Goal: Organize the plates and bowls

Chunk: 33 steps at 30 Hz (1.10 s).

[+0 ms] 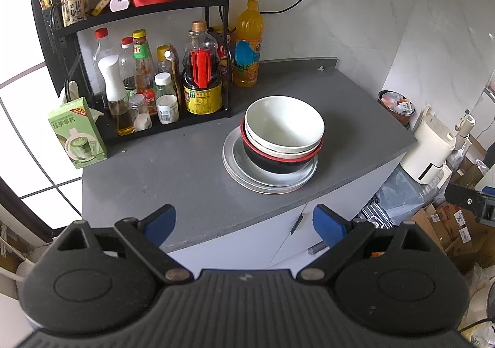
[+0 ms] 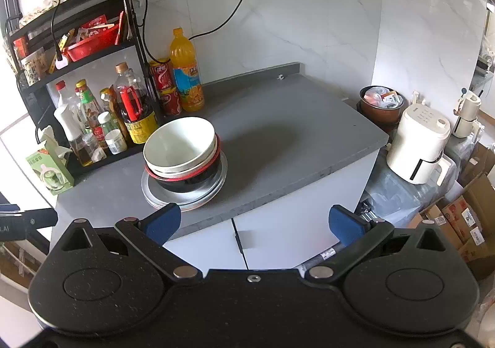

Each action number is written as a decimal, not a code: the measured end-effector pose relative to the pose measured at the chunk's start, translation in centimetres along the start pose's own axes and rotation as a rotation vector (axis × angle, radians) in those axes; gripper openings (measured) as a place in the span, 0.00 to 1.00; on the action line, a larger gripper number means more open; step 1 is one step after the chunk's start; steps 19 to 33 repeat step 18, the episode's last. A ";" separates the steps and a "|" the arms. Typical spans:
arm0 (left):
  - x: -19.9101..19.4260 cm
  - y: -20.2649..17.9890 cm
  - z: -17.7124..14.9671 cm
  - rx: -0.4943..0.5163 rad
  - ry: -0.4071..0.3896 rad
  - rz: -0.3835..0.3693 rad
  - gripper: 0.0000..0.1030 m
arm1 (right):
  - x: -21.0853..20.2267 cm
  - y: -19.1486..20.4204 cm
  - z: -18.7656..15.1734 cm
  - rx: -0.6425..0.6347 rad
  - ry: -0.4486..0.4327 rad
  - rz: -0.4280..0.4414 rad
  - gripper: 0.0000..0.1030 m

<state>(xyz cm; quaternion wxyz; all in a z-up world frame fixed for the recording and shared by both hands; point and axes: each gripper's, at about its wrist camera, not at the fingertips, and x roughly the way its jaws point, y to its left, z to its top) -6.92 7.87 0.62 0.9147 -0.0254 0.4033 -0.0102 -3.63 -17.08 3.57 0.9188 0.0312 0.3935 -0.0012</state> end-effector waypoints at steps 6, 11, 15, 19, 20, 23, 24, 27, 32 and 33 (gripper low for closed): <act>0.1 -0.1 0.0 -0.001 0.004 -0.004 0.92 | -0.1 -0.2 -0.1 0.002 0.003 -0.007 1.00; 0.4 -0.1 0.0 0.006 0.008 -0.009 0.92 | 0.0 -0.4 -0.2 0.008 0.007 -0.014 1.00; 0.5 -0.2 0.1 0.012 0.006 -0.014 0.92 | -0.1 -0.5 -0.3 0.011 0.008 -0.020 1.00; 0.7 -0.3 0.3 0.016 0.010 -0.021 0.92 | -0.1 -0.7 -0.3 0.016 0.010 -0.027 1.00; 0.7 -0.3 0.3 0.016 0.010 -0.021 0.92 | -0.1 -0.7 -0.3 0.016 0.010 -0.027 1.00; 0.7 -0.3 0.3 0.016 0.010 -0.021 0.92 | -0.1 -0.7 -0.3 0.016 0.010 -0.027 1.00; 0.7 -0.3 0.3 0.016 0.010 -0.021 0.92 | -0.1 -0.7 -0.3 0.016 0.010 -0.027 1.00; 0.7 -0.3 0.3 0.016 0.010 -0.021 0.92 | -0.1 -0.7 -0.3 0.016 0.010 -0.027 1.00; 0.7 -0.3 0.3 0.016 0.010 -0.021 0.92 | -0.1 -0.7 -0.3 0.016 0.010 -0.027 1.00; 0.7 -0.3 0.3 0.016 0.010 -0.021 0.92 | -0.1 -0.7 -0.3 0.016 0.010 -0.027 1.00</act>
